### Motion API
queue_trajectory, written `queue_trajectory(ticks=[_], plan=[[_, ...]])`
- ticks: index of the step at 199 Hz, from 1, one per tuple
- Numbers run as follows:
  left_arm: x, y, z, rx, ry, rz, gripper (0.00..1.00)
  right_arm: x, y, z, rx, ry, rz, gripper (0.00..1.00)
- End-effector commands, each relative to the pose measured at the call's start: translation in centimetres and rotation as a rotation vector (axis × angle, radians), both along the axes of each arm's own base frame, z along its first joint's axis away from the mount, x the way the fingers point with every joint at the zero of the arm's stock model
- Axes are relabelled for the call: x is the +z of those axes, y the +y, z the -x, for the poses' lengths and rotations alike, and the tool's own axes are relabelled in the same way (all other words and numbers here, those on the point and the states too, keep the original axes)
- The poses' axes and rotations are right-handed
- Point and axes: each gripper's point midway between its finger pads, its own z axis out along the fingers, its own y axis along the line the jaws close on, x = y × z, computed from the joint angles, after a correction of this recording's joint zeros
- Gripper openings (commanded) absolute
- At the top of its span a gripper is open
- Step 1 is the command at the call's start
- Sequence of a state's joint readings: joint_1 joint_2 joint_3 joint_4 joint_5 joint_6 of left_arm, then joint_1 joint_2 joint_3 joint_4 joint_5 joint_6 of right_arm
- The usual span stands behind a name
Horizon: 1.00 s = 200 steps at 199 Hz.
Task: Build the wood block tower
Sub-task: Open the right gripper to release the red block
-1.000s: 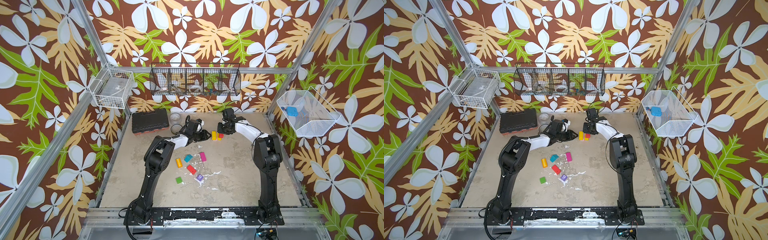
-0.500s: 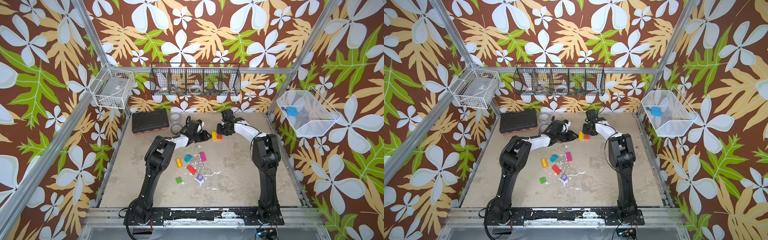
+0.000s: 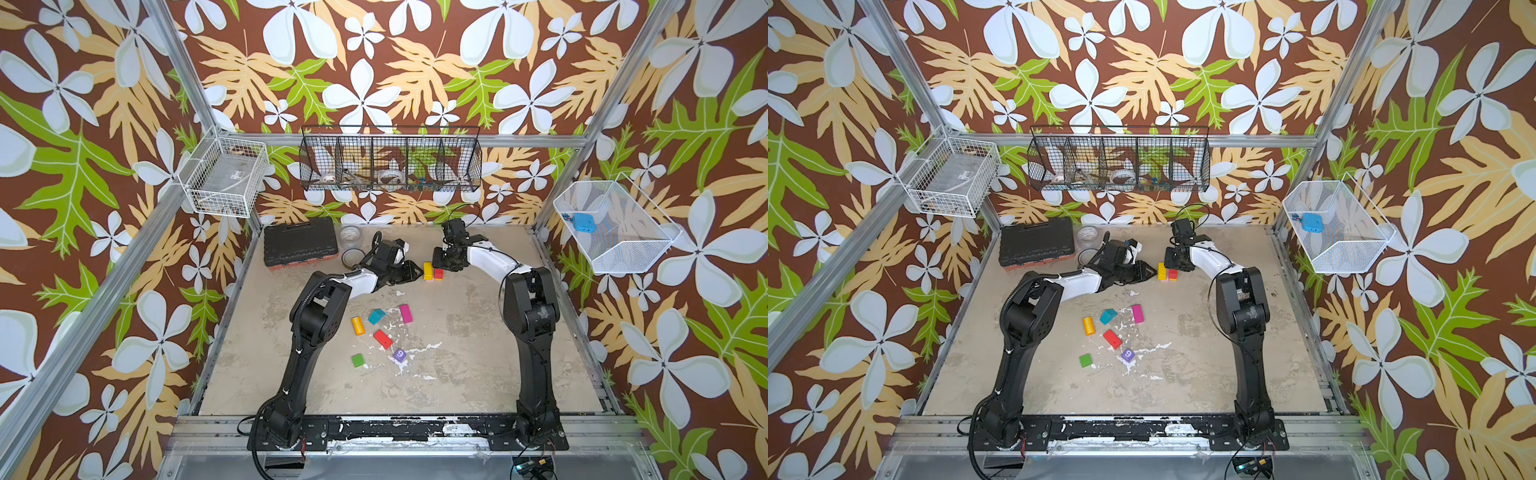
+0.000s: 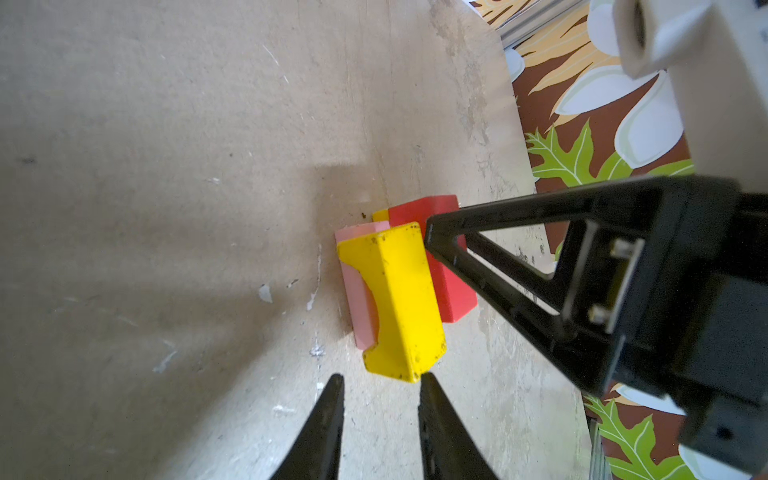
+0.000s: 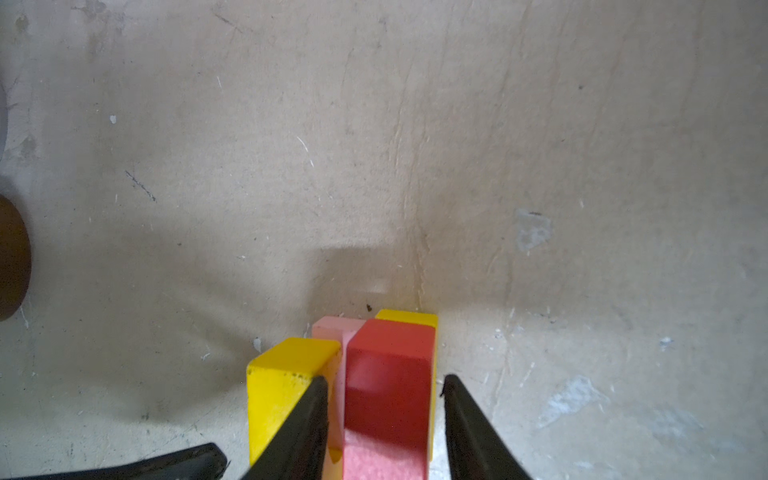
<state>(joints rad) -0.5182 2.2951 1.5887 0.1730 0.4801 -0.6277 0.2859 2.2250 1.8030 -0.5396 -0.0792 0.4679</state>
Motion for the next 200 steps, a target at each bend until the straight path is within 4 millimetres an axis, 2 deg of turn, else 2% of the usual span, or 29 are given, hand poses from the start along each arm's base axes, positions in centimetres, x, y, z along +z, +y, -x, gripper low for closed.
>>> queue_trajectory(ticks=[1,43,72,95,132,200], plan=[[0.1,-0.3,-0.1,-0.014,-0.007,0.009,0.33,1.5,-0.2,-0.2,-0.007,-0.023,0.003,0.47],[-0.5,-0.5,-0.5,-0.010,0.002,0.002,0.32,3.5,-1.0,-0.3,-0.027,-0.057,0.021,0.46],[-0.5,-0.6,-0.7,-0.010,0.004,0.005,0.32,3.7,-2.3,0.0,-0.060,-0.062,0.007,0.46],[-0.4,-0.8,-0.8,-0.010,0.001,0.008,0.32,3.2,-3.4,0.3,-0.084,-0.054,-0.006,0.46],[-0.7,-1.2,-0.8,-0.018,0.008,0.013,0.31,1.8,-4.0,0.1,-0.095,-0.029,-0.003,0.45],[-0.9,-1.3,-1.0,-0.020,0.009,0.001,0.31,0.7,-4.9,-2.6,-0.087,-0.042,0.005,0.41]])
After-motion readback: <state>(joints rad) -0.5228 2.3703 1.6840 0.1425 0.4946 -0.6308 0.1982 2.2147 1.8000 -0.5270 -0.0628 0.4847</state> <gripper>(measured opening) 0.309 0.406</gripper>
